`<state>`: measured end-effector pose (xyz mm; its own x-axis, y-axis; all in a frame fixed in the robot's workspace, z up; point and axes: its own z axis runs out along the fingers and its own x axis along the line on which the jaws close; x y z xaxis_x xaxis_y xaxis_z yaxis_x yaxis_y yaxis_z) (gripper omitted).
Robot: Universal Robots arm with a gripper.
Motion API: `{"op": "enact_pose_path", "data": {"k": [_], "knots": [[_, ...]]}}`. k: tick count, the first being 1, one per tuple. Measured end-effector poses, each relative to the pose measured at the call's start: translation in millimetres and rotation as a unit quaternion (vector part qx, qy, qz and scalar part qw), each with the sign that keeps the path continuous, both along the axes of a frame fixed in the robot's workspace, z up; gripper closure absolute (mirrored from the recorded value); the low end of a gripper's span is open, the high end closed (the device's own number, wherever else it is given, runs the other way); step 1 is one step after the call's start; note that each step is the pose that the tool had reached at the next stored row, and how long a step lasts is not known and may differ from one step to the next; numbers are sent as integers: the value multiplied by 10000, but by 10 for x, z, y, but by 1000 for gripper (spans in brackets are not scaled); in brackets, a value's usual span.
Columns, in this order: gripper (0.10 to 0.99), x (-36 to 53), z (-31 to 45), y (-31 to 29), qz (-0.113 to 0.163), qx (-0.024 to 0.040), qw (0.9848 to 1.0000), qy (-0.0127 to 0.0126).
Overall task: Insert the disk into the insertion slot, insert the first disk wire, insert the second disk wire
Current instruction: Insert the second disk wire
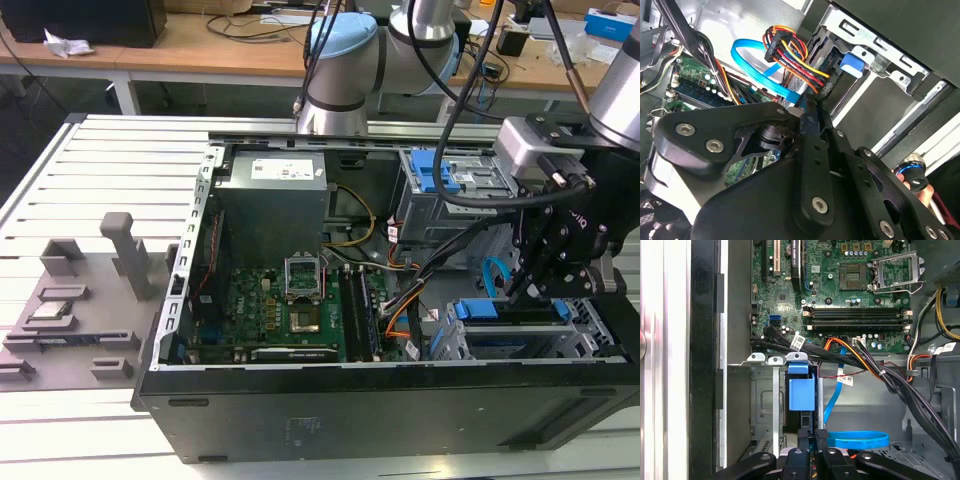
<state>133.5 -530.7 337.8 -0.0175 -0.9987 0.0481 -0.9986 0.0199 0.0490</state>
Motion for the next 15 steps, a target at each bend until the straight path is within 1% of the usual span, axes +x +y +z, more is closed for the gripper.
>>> {"op": "enact_pose_path", "data": {"k": [3,4,5,7,8,9,10,11,12,13,14,15], "knots": [[914,1,-3,1,1,-4,10000,-1],[847,1,-5,1,1,-5,10000,0],[847,1,-2,1,1,-17,10000,0],[847,0,123,2,0,-24,10000,0],[847,0,171,8,0,-26,10000,0],[847,0,212,20,0,-24,10000,0],[863,0,280,40,0,-26,10000,0],[863,0,328,50,0,-27,10000,0],[929,0,370,55,0,-29,10000,0],[929,0,414,59,0,-28,10000,0],[980,0,465,61,0,-30,10000,0],[980,0,565,62,0,-32,10000,0]]}}
